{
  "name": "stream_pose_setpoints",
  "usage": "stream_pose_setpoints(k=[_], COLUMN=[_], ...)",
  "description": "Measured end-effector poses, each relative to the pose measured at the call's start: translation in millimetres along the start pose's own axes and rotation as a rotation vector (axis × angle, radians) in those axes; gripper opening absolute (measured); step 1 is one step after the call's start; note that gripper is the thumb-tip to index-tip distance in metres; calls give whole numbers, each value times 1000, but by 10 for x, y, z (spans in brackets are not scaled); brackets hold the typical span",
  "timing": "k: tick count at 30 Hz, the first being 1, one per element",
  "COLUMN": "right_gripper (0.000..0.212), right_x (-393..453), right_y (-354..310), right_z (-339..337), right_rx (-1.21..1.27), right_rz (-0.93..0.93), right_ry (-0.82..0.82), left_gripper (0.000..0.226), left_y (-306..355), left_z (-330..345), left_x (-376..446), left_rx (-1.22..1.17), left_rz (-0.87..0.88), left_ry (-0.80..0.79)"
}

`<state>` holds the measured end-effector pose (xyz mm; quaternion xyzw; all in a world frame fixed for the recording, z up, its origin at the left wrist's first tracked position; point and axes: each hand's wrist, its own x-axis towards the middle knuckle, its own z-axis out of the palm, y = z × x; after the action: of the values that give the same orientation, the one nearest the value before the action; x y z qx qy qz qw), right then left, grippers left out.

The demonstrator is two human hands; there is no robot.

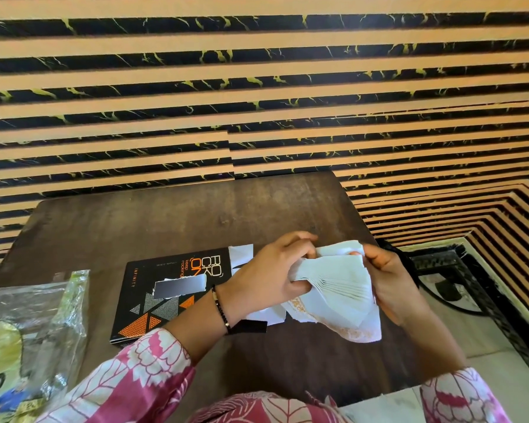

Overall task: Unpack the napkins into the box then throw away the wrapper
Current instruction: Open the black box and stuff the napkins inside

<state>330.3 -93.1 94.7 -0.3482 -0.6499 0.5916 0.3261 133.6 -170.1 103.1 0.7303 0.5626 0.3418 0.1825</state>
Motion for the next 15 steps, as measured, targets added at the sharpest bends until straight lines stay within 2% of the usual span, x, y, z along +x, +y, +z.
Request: stream_pose_setpoints(k=[1,4,9,13,15], right_gripper=[20,24,47,37,41], right_x=[-6,-28,-58,-77,-108], right_y=[-6,-48,-90,-107,-129], right_z=[-11,-9,25,48,26], right_rx=[-14,-40,-53,-49,-5], right_rz=[-27,-103,-153,-148,-112], right_ry=[9,-6,-6,-25,-57], left_gripper=[31,30,27,27,26], left_y=[-6,0,46,63,73], left_z=[-3,-9,-17,-41,-69], left_x=[12,32,28,23,27], left_rx=[-10,-66,-100,-135,-126], left_rz=[-9,-28,-60,-60,-66], left_ry=[5,18,33,41,52])
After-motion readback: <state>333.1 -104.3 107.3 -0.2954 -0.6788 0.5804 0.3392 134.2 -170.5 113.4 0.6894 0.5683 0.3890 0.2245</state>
